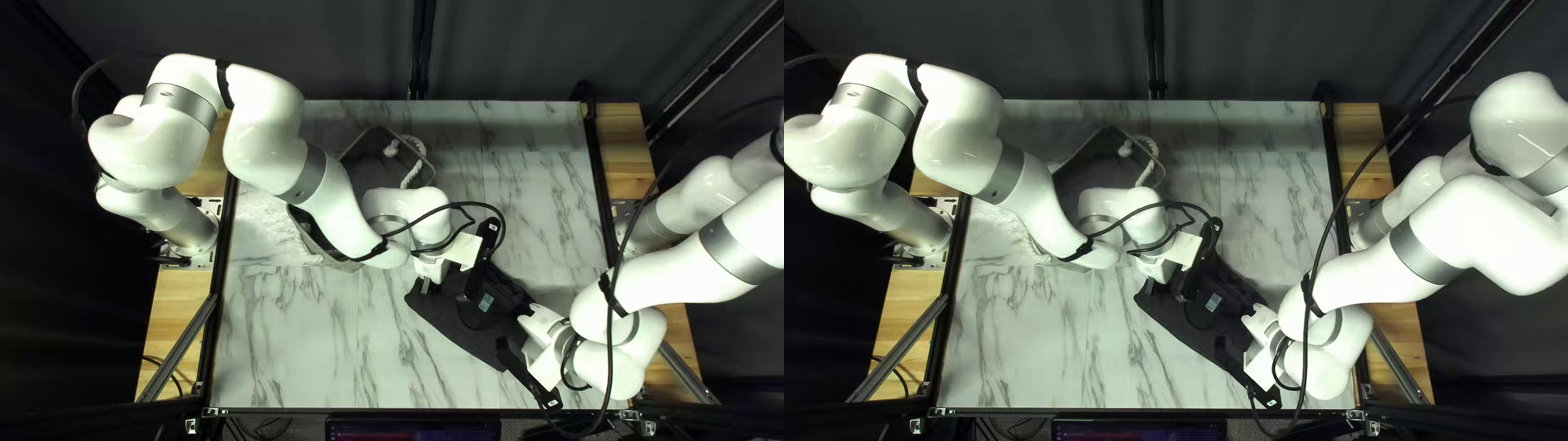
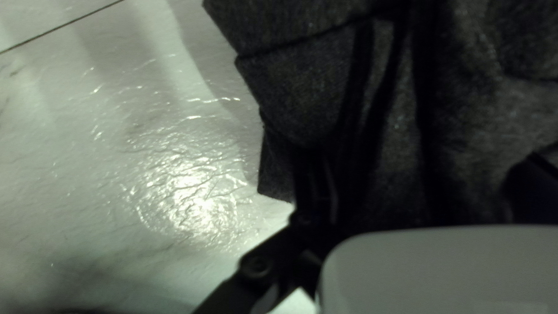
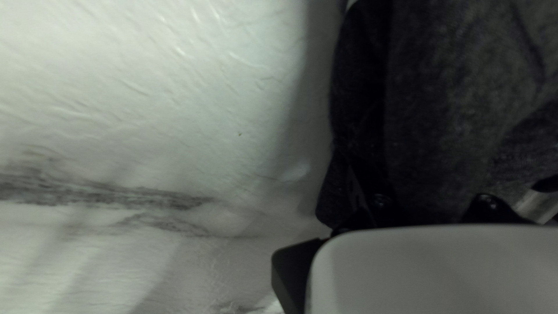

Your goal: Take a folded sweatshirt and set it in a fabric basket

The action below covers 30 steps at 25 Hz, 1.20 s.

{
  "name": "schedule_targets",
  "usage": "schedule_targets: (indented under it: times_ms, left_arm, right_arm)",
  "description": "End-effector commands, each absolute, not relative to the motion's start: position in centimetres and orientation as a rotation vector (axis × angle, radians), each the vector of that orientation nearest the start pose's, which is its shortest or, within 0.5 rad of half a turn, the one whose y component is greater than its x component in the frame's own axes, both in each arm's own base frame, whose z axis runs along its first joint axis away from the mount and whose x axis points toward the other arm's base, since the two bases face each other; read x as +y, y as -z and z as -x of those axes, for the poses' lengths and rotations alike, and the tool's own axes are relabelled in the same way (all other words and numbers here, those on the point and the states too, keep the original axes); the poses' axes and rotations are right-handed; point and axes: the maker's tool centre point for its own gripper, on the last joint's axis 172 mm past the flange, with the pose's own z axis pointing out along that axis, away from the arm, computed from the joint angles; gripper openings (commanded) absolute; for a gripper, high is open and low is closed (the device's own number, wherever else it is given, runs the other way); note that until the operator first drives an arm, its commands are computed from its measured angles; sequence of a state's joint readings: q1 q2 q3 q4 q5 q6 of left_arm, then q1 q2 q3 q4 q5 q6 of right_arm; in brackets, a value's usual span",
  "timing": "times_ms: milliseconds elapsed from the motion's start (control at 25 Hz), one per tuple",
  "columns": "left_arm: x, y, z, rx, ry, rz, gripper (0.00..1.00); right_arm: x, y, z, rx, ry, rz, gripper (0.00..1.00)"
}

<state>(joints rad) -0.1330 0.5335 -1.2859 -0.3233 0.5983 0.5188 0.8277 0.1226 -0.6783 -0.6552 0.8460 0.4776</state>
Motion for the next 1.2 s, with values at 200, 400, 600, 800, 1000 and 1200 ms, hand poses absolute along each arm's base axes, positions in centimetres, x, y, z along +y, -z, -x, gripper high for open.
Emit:
schedule_targets:
  times_ms: [200, 400, 600, 800, 1000, 1200]
  left_arm:
    - [-12.1, -7.3, -60.3, 0.799, 0.32, 3.244, 0.0]
    - [-13.5, -10.9, -59.7, 0.9, 0.37, 3.252, 0.0]
    - [-13.3, -15.5, -57.8, 0.956, 0.449, 3.227, 0.0]
    - [-13.0, -18.4, -55.5, 0.981, 0.516, 3.205, 0.0]
    - [-12.2, -20.2, -53.4, 0.983, 0.574, 3.186, 0.0]
    - [-9.6, -22.0, -50.6, 0.933, 0.679, 3.167, 0.0]
  right_arm:
    - [19.4, -4.4, -30.3, 1.075, -0.056, -2.39, 0.0]
    - [18.4, -6.8, -29.4, 1.019, -0.073, -2.385, 0.0]
    - [17.2, -10.4, -30.0, 0.97, -0.096, -2.366, 0.0]
    - [15.1, -14.9, -31.8, 0.922, -0.118, -2.337, 0.0]
    - [12.2, -19.1, -35.4, 0.91, -0.066, -2.317, 0.0]
    - [8.0, -22.6, -38.0, 0.894, -0.017, -2.297, 0.0]
